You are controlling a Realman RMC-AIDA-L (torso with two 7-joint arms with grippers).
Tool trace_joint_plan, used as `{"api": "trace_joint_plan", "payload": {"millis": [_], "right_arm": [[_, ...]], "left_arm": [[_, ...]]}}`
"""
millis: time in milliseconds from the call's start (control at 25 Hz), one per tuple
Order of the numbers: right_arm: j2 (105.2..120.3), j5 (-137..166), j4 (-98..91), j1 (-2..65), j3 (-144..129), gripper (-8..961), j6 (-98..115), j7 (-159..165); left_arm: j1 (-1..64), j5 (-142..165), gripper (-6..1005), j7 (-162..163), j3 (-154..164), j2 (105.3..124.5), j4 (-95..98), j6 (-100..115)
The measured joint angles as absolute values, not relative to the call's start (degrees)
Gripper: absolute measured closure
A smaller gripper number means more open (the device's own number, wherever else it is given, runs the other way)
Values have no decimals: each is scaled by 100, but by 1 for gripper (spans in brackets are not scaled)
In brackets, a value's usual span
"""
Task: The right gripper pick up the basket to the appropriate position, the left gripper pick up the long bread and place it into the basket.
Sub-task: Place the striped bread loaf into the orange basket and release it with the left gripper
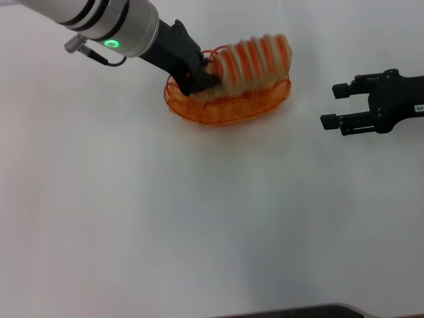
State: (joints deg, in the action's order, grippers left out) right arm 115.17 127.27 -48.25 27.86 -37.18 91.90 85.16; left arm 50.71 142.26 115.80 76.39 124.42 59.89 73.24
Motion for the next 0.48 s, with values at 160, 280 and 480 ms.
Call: {"api": "trace_joint_plan", "payload": {"millis": [160,280,480], "right_arm": [[11520,12726,-4825,2801,-3718,184,9193,8541],[11522,12727,-4825,2822,-3718,183,9197,8547],[11522,12726,-4825,2860,-3718,183,9202,8551]], "left_arm": [[4977,14159,772,11611,7684,12447,5989,7032],[4967,14126,683,11612,7728,12434,5949,7004],[4966,14087,458,11612,7732,12432,5937,7050]]}}
